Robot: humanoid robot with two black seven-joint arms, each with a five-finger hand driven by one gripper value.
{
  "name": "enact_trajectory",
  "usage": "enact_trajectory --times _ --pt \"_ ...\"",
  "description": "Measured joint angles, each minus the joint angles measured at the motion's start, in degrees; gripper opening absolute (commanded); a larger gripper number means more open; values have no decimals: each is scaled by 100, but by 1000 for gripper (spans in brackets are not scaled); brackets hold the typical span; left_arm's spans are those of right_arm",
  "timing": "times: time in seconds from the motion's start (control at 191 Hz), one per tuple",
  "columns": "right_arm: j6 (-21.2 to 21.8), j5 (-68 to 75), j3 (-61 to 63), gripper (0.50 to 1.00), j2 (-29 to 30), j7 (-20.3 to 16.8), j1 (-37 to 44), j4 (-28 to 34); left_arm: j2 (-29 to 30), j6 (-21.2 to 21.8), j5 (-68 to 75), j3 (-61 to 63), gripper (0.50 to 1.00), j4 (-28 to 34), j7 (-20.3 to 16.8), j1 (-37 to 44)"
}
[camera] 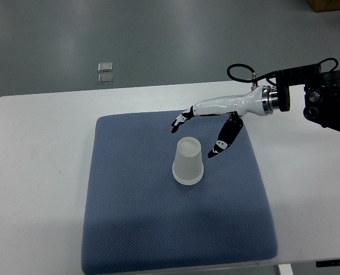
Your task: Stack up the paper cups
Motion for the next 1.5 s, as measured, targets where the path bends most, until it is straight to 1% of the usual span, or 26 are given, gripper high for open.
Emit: enact_trajectory --times 0.167,0.366,0.487,0.56,0.623,0.748,1.062,1.125,1.23,1.502 --pt "-80 126 64 913 -57 2 -76 -106 0 0 0 0 1000 0 0 -2" --pt "-155 797 371 913 -119 8 -640 -332 0 0 0 0 1000 0 0 -2" --pt "-147 1380 604 911 -40 4 -881 -649 0 0 0 0 1000 0 3 0" --pt "-114 2119 772 911 47 -57 -1028 -977 0 0 0 0 1000 0 4 1" --pt "-85 2846 853 911 152 -239 -1117 -1228 0 0 0 0 1000 0 4 0" --pt "-70 4492 901 913 309 -856 -1272 -1630 0 0 0 0 1000 0 4 0" --pt "-151 7925 1026 913 716 -2128 -1379 -2675 0 0 0 0 1000 1 4 -1" --pt "-146 8343 1036 915 801 -2230 -1428 -2856 0 0 0 0 1000 1 3 -2" --pt "-100 8654 1078 917 881 -2272 -1545 -2975 0 0 0 0 1000 1 1 -1" --pt "-77 8626 1699 921 998 -2229 -1971 -2996 0 0 0 0 1000 1 1 -1"
